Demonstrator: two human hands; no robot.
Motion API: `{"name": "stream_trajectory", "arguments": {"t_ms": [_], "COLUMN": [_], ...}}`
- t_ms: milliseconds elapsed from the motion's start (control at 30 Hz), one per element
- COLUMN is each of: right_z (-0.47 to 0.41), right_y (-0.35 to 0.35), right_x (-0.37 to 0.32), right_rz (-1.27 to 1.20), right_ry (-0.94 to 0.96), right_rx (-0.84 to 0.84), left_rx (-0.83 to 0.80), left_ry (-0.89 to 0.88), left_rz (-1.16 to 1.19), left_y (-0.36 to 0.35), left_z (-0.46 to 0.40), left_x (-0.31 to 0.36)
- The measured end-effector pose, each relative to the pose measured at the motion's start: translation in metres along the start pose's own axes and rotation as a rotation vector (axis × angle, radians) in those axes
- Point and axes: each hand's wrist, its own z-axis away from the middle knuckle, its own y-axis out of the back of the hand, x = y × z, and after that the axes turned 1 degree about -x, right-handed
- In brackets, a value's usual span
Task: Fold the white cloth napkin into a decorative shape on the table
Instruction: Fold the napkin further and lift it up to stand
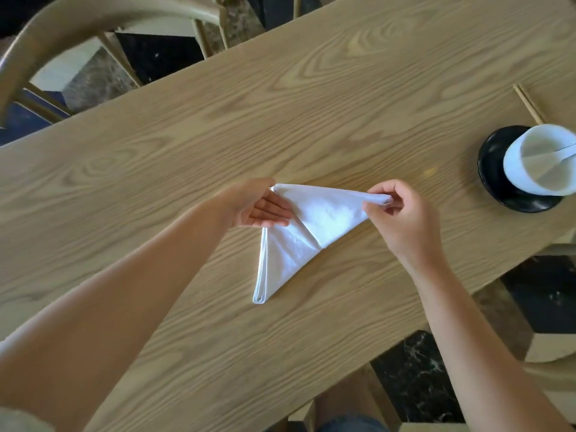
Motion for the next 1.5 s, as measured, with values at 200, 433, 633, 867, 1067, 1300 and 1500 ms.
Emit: {"name": "stream_trajectory", "arguments": {"t_ms": [200,433,633,867,1067,1300,1500], "right_z": [0.043,0.081,0.090,0.096,0.096,0.062,0.008], "right_y": [-0.020,-0.061,-0.082,-0.108,-0.120,-0.089,-0.101], "right_x": [-0.024,-0.019,-0.010,0.007,0.014,0.005,0.009], "right_rz": [0.158,0.249,0.231,0.269,0.314,0.140,0.680], "right_ry": [0.509,0.746,0.741,0.755,0.780,0.663,0.795], "right_rx": [0.070,-0.054,-0.144,-0.246,-0.296,-0.103,-0.374], "left_rx": [0.013,0.069,0.107,0.173,0.398,0.760,0.791], "left_ry": [0.051,-0.008,-0.123,-0.301,-0.473,-0.773,-0.725], "left_rz": [-0.144,-0.310,-0.336,-0.605,-0.856,-0.555,-0.833], "left_y": [0.010,0.013,0.008,0.011,0.012,-0.025,-0.072], "left_z": [-0.002,-0.005,-0.003,0.004,0.005,0.026,0.020], "left_x": [0.010,0.015,0.009,0.002,-0.012,-0.082,-0.155]}}
